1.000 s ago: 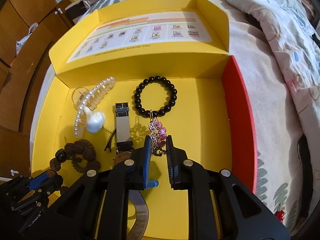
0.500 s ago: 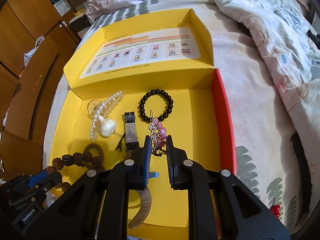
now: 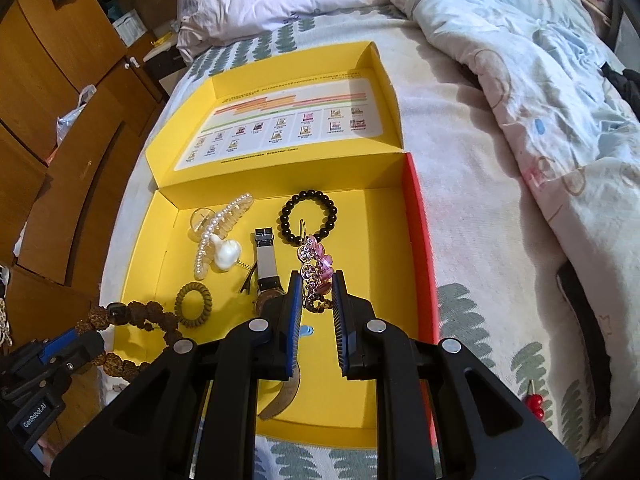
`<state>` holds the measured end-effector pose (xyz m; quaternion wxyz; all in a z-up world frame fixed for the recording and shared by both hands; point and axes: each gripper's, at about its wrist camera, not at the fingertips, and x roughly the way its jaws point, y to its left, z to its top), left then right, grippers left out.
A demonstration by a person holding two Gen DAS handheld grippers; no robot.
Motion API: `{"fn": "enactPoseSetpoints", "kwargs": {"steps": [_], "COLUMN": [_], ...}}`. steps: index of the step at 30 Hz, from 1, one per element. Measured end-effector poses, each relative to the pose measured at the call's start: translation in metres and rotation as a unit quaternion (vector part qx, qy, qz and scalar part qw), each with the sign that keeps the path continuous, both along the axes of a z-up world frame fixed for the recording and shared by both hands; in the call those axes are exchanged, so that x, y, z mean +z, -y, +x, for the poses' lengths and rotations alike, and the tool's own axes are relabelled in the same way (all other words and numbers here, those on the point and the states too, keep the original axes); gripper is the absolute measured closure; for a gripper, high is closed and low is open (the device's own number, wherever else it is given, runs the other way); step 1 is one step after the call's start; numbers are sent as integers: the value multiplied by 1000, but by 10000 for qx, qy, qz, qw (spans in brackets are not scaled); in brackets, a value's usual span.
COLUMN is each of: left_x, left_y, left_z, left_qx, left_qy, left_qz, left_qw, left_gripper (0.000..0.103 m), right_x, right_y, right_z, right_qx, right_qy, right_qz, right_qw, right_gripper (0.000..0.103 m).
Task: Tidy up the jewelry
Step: 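Lift both held bracelets out of the box and carry them onto the bedspread, then open left tool to drop the brown bracelet while right tool releases the charm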
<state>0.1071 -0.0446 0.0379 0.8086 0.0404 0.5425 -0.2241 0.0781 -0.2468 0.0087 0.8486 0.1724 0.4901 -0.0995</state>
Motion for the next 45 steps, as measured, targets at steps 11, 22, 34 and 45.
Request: {"fn": "enactPoseSetpoints", "kwargs": {"steps": [11, 22, 34, 45], "left_x": [45, 38, -4, -72], "left_y": [-21, -31, -46, -82], "left_z": [-46, -117, -186, -184], "left_qx": [-14, -221, -668, -389], "left_qy": [347, 189, -180, -659], "left_qz": [-113, -5, -98, 318], "left_qw": [9993, 9996, 9976, 9966], "left_gripper": [83, 83, 83, 83], "right_x": [37, 29, -30, -81], "right_y": [-3, -18, -26, -25], "right_z": [-62, -135, -190, -182], "right_qx": [-73, -23, -121, -221], "right_qy": [262, 81, -309, -879], "right_qz": [-112, -309, 12, 52], "right_qw": [9996, 9995, 9994, 9959], "right_gripper": [87, 87, 87, 87]}}
